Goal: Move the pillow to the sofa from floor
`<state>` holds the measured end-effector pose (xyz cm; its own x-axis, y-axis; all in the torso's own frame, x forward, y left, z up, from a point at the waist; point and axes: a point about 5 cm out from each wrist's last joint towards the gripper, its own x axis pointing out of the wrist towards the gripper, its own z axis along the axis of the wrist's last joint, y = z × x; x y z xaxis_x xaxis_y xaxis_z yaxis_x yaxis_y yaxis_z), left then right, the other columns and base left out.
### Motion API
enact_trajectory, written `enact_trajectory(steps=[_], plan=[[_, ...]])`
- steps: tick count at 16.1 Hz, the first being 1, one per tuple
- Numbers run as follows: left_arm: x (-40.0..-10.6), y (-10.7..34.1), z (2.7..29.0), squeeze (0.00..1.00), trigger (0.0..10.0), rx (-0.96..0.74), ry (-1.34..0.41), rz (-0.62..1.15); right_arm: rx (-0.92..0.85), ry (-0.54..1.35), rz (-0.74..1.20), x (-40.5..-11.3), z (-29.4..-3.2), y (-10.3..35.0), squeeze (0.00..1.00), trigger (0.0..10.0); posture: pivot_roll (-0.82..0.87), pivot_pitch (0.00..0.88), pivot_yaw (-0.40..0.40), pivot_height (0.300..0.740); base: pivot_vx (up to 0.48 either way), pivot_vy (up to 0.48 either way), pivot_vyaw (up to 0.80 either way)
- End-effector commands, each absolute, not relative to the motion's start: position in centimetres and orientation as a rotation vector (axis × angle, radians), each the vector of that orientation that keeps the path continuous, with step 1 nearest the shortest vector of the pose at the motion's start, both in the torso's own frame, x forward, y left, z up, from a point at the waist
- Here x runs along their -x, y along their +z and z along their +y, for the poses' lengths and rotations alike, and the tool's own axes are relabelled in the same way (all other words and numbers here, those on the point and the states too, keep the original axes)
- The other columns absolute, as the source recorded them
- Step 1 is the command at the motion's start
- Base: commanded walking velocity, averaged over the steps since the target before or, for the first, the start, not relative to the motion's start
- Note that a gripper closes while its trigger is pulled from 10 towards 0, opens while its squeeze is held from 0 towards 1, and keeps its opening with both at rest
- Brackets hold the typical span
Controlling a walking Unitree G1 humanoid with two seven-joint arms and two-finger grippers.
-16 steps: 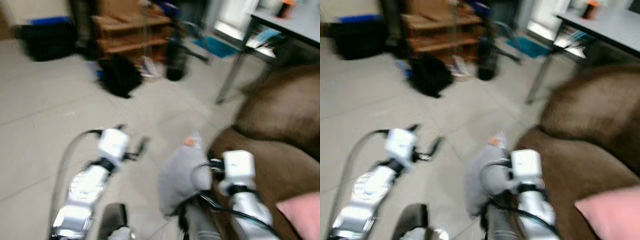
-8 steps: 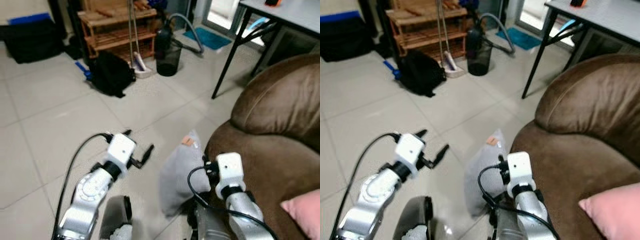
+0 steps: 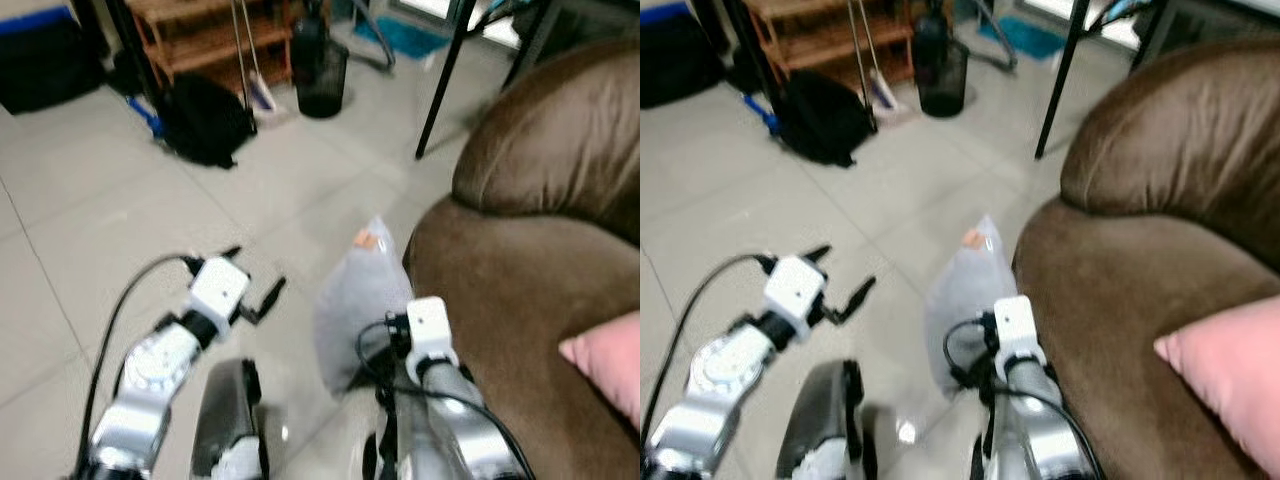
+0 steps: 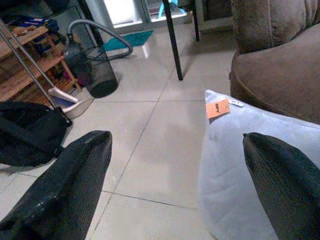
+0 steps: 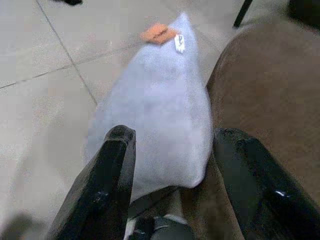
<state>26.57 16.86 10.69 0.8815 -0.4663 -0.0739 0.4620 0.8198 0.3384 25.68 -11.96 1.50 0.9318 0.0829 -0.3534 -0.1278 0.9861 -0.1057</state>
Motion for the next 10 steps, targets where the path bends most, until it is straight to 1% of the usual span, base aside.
enact_trajectory(steps=[1, 2, 3, 4, 5, 7, 10], plan=[[-26.6, 11.2, 17.0, 0.0, 10.0, -0.356, -0.511, -0.02, 0.078, 0.089, 0.35, -25.8, -12.2, 1.4, 0.55, 10.0, 0.11, 0.251, -0.003, 0.558, 0.0, 0.0, 0.0], [-26.5, 11.7, 17.0, 0.0, 10.0, -0.358, -0.566, -0.027, 0.037, 0.058, 0.346, -26.5, -12.4, 1.3, 1.0, 10.0, 0.12, 0.269, 0.0, 0.558, 0.0, 0.0, 0.0], [-26.3, 12.1, 17.1, 0.0, 10.0, -0.362, -0.6, -0.037, 0.054, 0.033, 0.347, -27.1, -12.6, 1.2, 1.0, 10.0, 0.14, 0.28, 0.003, 0.558, 0.0, 0.0, 0.0], [-25.9, 12.7, 17.4, 0.0, 10.0, -0.371, -0.651, -0.041, 0.04, 0.011, 0.34, -27.8, -12.7, 1.3, 1.0, 10.0, 0.16, 0.3, 0.011, 0.558, 0.0, 0.0, 0.0], [-25.7, 13.0, 17.7, 0.0, 10.0, -0.369, -0.679, -0.036, 0.022, 0.001, 0.324, -28.4, -12.8, 1.6, 1.0, 10.0, 0.16, 0.303, 0.012, 0.558, 0.0, 0.0, 0.0], [-25.2, 13.7, 18.4, 0.0, 10.0, -0.386, -0.722, -0.028, 0.005, -0.012, 0.313, -29.3, -12.9, 1.8, 1.0, 10.0, 0.21, 0.33, 0.026, 0.558, 0.0, 0.0, 0.0], [-24.7, 14.6, 18.9, 0.0, 10.0, -0.388, -0.776, -0.02, -0.001, -0.045, 0.315, -30.2, -13.1, 2.0, 1.0, 10.0, 0.24, 0.341, 0.035, 0.558, 0.0, 0.0, 0.0]])
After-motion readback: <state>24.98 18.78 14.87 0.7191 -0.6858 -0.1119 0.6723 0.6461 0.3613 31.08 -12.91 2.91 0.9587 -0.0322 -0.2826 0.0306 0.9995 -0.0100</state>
